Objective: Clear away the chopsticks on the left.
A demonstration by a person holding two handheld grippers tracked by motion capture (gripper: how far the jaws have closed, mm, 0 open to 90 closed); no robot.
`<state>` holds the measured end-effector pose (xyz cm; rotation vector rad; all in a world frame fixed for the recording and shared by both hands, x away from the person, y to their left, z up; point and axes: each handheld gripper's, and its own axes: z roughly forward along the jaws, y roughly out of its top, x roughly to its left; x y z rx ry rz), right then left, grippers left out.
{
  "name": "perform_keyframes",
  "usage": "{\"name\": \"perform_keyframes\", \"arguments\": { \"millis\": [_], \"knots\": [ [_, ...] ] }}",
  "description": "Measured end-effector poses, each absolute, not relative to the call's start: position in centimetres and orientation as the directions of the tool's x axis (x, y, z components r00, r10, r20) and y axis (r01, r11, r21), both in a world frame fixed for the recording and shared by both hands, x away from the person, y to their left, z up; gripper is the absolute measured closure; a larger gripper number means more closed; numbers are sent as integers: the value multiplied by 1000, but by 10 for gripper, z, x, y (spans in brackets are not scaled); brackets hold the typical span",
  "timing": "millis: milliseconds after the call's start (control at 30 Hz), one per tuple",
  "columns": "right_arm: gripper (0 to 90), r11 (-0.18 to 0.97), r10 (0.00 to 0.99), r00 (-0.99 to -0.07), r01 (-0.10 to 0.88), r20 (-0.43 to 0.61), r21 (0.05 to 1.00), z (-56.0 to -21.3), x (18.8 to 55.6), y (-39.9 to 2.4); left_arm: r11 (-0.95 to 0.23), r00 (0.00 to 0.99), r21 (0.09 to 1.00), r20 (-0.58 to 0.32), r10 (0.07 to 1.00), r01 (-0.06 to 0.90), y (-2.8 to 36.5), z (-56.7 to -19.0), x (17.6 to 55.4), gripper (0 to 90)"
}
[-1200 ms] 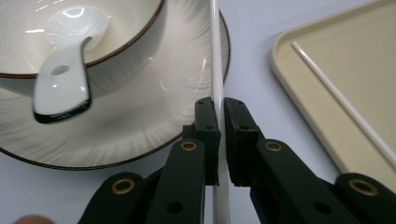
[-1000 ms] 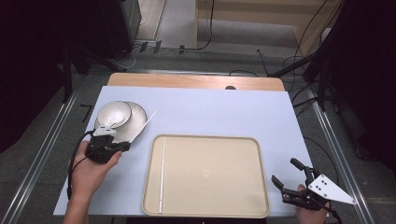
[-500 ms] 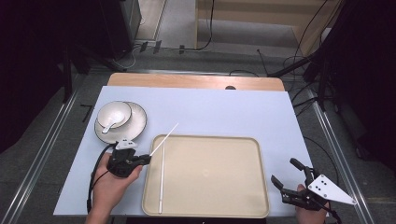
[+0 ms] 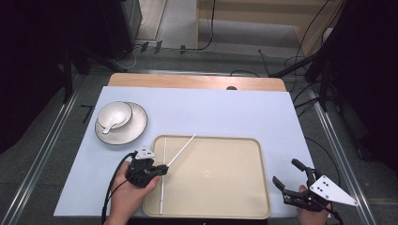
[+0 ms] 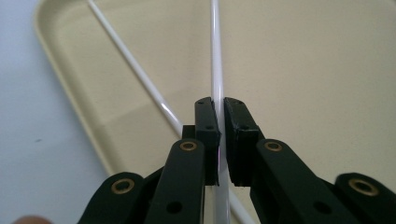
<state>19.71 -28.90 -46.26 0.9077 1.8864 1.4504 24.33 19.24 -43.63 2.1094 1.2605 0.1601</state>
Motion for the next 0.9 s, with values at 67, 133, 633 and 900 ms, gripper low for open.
{"name": "perform_keyframes", "arguments": {
  "millis": [67,133,633,900],
  "knots": [
    [132,175,802,-596,163,-44,971,-463,197,-289,-313,529,591,-232,817,743,185,-441,242,854],
    [132,173,802,-595,163,-43,971,-463,197,-289,-313,528,590,-234,816,745,182,-442,241,854],
    [132,174,803,-594,163,-44,971,-463,197,-290,-311,524,570,-255,812,760,158,-454,238,854],
    [132,175,801,-596,162,-45,971,-462,197,-289,-304,512,564,-256,820,768,157,-455,237,844]
  ]
}}
